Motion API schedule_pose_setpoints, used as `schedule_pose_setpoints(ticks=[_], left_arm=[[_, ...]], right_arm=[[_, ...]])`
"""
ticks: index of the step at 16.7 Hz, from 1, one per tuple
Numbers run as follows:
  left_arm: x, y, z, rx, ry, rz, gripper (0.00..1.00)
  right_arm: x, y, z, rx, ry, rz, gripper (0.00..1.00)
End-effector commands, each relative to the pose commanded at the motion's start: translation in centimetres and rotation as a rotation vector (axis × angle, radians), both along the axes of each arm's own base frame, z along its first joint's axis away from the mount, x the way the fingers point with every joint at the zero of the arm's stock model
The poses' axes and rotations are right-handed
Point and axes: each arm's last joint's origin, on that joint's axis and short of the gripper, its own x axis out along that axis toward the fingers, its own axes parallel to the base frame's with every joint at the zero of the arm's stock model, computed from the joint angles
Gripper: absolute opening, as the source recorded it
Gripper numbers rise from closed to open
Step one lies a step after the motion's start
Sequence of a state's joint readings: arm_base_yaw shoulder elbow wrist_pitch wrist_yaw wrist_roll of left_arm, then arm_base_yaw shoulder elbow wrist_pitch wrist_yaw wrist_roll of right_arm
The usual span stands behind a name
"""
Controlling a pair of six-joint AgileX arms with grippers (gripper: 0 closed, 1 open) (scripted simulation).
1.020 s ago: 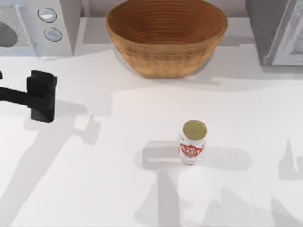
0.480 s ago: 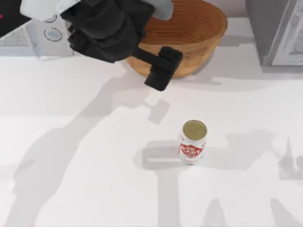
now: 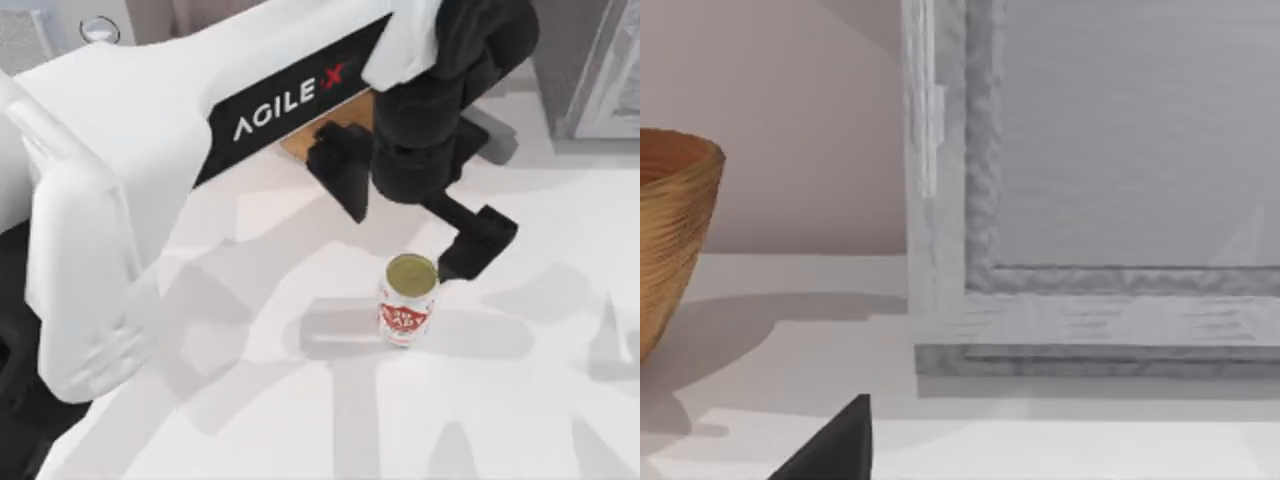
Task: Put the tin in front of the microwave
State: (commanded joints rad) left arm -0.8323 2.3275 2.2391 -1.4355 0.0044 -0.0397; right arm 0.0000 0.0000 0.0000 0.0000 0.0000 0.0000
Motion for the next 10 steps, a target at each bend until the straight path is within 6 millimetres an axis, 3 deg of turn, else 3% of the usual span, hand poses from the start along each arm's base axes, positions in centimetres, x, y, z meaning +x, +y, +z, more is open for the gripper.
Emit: schedule_pose_setpoints(ticks=[3, 10], left_arm=[[-0.3, -1.4, -1.4, 0.034, 0.03, -0.023, 1.0], [-0.1, -1.4, -1.8, 0.034, 0.03, -0.022, 1.0]], right_arm=[[0.0, 0.0, 0.0, 0.0, 0.0, 0.0, 1.0], [0.0, 0.0, 0.0, 0.0, 0.0, 0.0, 1.0]])
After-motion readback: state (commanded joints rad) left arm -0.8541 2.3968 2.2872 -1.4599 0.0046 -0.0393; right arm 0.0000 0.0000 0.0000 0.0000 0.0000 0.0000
